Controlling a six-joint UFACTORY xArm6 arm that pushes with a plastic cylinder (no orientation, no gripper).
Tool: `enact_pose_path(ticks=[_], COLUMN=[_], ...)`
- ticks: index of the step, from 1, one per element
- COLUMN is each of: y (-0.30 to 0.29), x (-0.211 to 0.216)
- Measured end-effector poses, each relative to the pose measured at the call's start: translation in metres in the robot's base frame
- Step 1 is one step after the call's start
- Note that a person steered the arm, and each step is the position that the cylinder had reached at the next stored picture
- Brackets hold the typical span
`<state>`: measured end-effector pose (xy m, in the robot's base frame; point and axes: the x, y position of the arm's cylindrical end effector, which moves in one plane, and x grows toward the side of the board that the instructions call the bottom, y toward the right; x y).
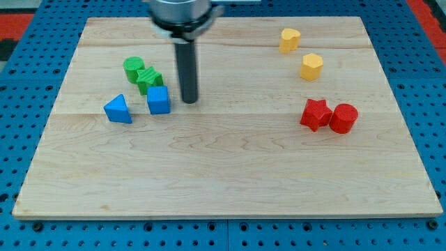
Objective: Move the blue blocks to the center left of the board
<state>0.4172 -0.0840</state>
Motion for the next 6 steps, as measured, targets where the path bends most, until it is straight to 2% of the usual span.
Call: enact_pose_path(ticks=[1, 2, 3, 4, 5, 6], y=[-0.072, -0.068, 0.007, -0.040, -0.111, -0.126], x=[0.038, 0.040, 0.036, 0.001, 0.004, 0.013])
